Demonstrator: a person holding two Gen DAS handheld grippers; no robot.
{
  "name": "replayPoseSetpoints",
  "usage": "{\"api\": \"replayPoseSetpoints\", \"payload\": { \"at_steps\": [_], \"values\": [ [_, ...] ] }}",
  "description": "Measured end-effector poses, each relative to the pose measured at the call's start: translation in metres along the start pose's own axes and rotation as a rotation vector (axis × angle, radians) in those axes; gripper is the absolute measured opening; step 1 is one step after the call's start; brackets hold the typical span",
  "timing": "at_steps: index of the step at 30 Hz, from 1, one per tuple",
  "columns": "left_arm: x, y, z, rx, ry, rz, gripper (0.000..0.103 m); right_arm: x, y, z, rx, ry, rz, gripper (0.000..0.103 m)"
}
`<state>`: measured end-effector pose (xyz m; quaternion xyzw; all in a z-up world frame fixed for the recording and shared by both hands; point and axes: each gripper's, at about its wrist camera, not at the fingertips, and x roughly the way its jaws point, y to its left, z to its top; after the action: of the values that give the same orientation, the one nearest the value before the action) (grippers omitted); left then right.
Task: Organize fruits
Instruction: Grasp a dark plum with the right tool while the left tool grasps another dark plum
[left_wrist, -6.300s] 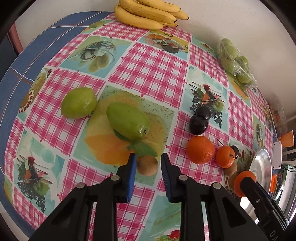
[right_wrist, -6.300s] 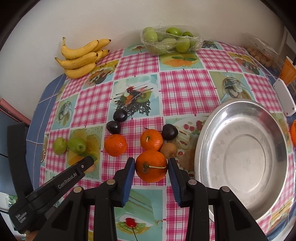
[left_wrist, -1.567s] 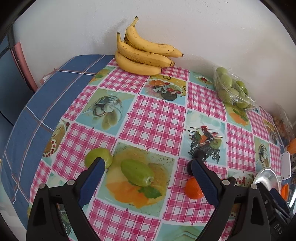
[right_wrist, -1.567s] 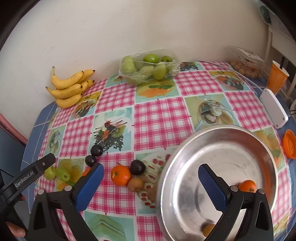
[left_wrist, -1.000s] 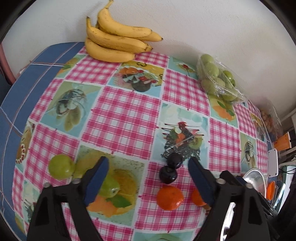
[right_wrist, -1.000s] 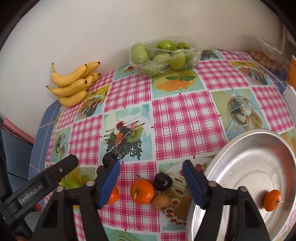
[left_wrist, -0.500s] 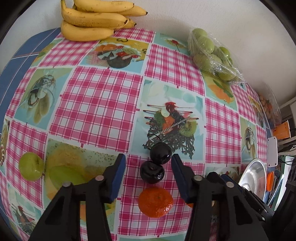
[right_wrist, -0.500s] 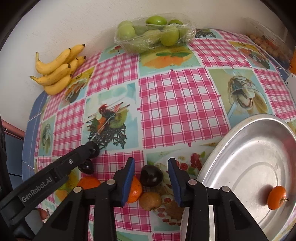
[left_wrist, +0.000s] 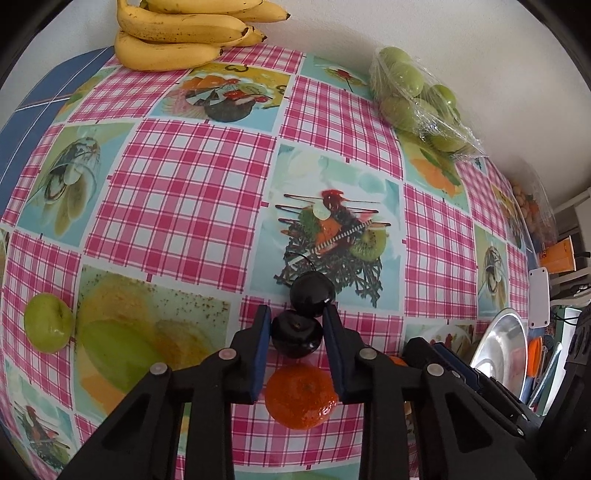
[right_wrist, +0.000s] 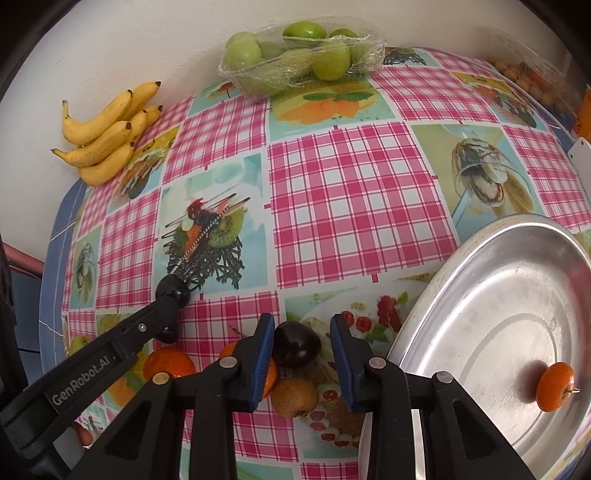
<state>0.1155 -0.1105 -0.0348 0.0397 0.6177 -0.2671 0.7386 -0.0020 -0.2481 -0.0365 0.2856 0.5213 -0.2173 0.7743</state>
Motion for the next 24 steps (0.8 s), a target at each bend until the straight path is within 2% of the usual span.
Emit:
{"api": "replayPoseSetpoints", "payload": {
  "at_steps": [7,12,24],
  "values": [
    [-0.011,0.003,-0.003,-0.010,-0.018,-0.001,0.029,0.002,-0.001,-0.001,0.021,0.006,0.014,0.032],
    [-0.024,0.002,-0.004,-0.008,-0.062,0.008,0.029,0.003,0.000,-0.001,0.018,0.006,0.010,0.032],
    [-0.032,0.007,-0.008,-0.021,-0.074,0.012,0.029,0.004,0.003,-0.001,-0.006,0.002,-0.005,0.028]
  ]
}}
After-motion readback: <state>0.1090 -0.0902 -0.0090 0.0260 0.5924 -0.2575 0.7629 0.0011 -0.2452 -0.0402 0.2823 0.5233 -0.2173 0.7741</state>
